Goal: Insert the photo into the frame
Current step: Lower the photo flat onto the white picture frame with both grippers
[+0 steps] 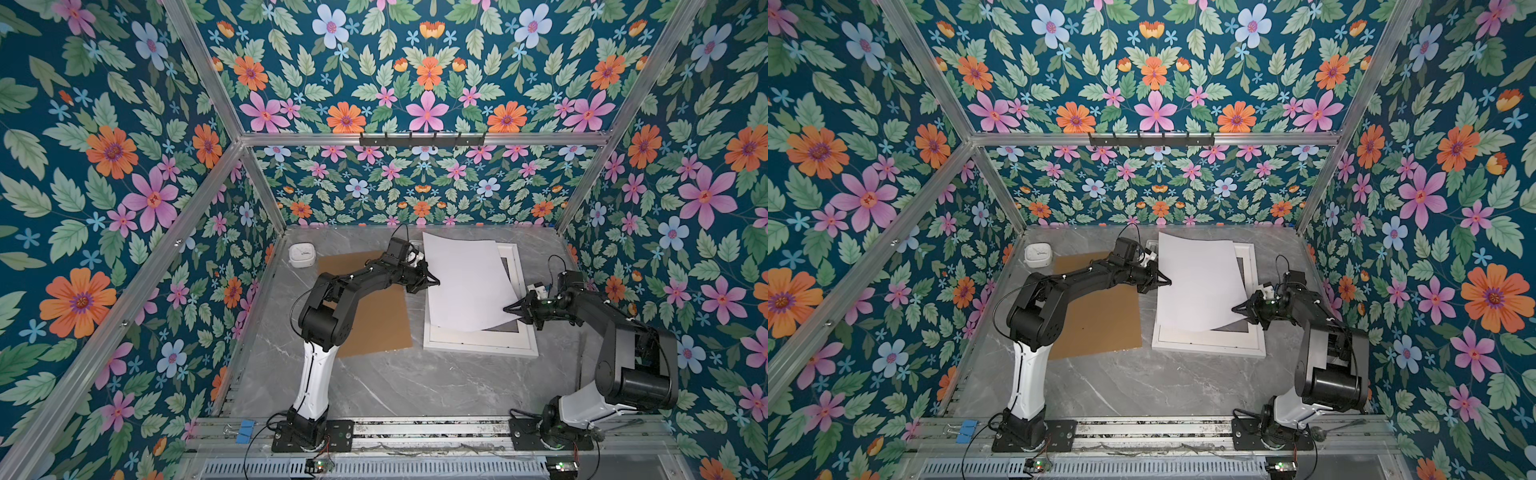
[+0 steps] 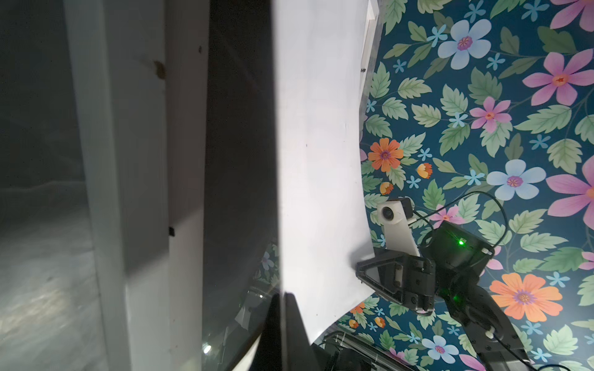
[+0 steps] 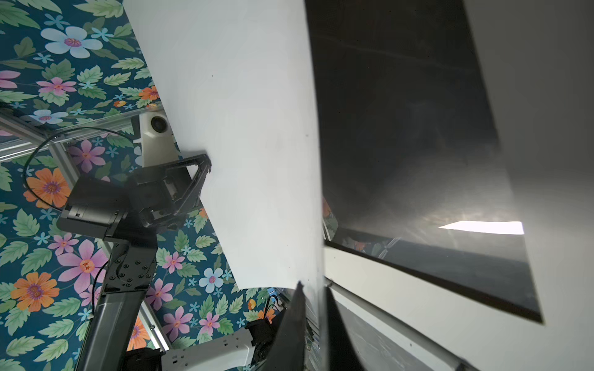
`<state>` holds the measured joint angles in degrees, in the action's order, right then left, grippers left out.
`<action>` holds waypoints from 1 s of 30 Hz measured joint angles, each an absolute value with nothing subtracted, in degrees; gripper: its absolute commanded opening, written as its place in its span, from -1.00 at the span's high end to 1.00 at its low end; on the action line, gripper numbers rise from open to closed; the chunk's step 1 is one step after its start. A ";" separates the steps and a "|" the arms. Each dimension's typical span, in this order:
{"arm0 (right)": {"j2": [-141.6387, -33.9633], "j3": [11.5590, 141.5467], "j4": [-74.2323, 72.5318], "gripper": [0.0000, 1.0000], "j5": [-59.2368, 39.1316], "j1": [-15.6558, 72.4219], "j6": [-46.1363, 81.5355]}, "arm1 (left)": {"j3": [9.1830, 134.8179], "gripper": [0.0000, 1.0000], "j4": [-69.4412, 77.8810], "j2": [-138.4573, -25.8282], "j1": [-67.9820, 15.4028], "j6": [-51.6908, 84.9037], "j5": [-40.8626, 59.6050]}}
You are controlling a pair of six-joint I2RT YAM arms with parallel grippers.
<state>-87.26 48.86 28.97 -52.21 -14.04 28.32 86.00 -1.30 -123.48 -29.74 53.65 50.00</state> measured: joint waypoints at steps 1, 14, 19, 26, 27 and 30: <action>-86.21 48.10 28.64 1.00 -51.88 -14.04 28.56 | 85.82 0.97 -1.28 -123.37 -29.74 53.63 50.04; -70.91 39.31 27.55 1.00 -47.37 -14.04 31.53 | 82.89 0.97 0.38 -122.63 -30.74 53.41 50.89; -68.47 36.93 27.40 1.00 -46.74 -14.04 32.56 | 81.80 0.97 0.86 -122.63 -30.85 53.45 50.89; -68.73 34.76 27.33 1.00 -45.84 -14.04 32.53 | 81.71 0.97 1.76 -122.89 -30.98 53.45 50.89; -68.88 34.44 27.27 1.00 -45.74 -14.04 32.62 | 81.80 0.97 1.76 -123.13 -31.03 53.47 50.92; -69.38 33.91 27.07 1.00 -45.23 -14.04 32.60 | 82.28 0.97 1.76 -124.09 -31.14 53.63 50.98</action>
<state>-69.38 33.91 27.07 -45.23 -14.04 32.60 82.28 1.76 -124.09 -31.14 53.63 50.98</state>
